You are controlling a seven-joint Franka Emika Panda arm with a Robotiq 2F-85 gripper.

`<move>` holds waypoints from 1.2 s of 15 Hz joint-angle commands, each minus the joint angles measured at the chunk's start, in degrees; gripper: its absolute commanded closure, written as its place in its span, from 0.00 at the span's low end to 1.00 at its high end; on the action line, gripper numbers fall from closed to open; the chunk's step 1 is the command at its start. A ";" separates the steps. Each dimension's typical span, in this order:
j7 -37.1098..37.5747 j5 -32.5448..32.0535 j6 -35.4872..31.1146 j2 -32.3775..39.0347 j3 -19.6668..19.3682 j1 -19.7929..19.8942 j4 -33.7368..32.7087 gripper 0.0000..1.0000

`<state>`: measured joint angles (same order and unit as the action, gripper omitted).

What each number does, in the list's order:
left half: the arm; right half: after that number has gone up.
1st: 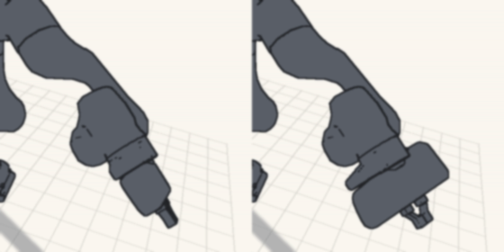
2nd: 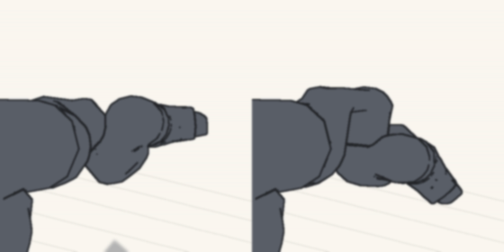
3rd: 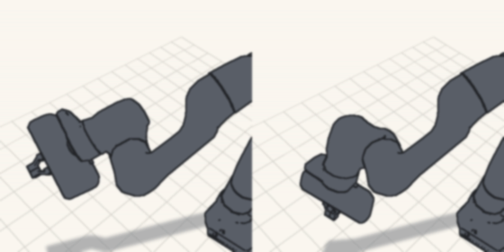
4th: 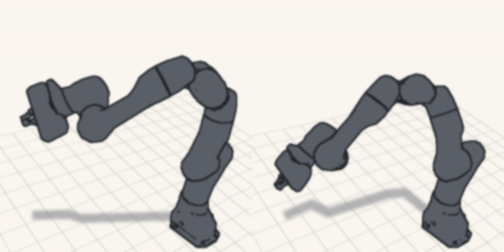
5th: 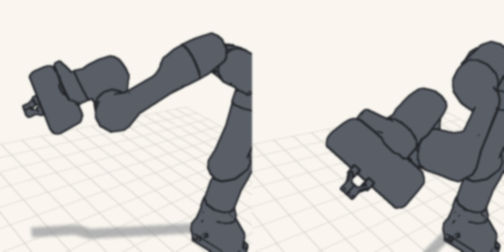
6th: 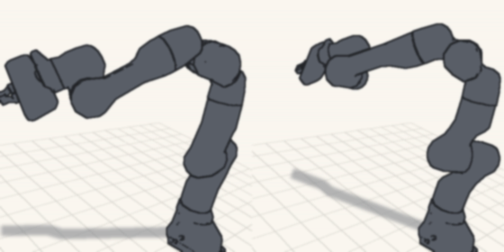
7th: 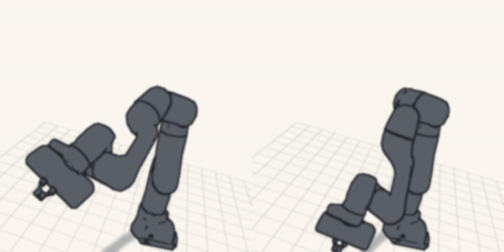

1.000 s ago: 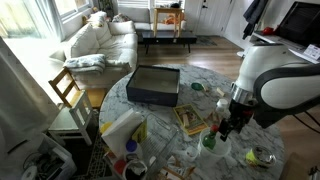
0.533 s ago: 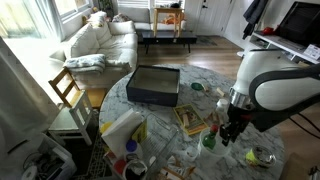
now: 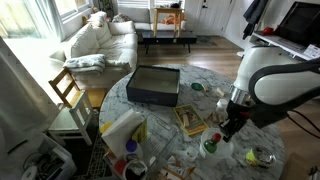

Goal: Pour the contents of the plastic cup onto the table, put the green bottle in the plastic cup and then put the plastic cup in the clear case

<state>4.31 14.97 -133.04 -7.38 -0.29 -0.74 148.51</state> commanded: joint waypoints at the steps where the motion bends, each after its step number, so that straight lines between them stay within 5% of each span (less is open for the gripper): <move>1: -2.25 1.88 1.27 -1.57 -1.03 0.45 -0.36 0.99; 9: -8.06 7.14 10.12 -4.59 -3.89 1.30 -4.67 0.99; 18: -10.99 9.48 21.60 -4.95 -4.05 0.22 -17.33 0.99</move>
<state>-4.17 21.68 -115.03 -13.31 -4.19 0.28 135.23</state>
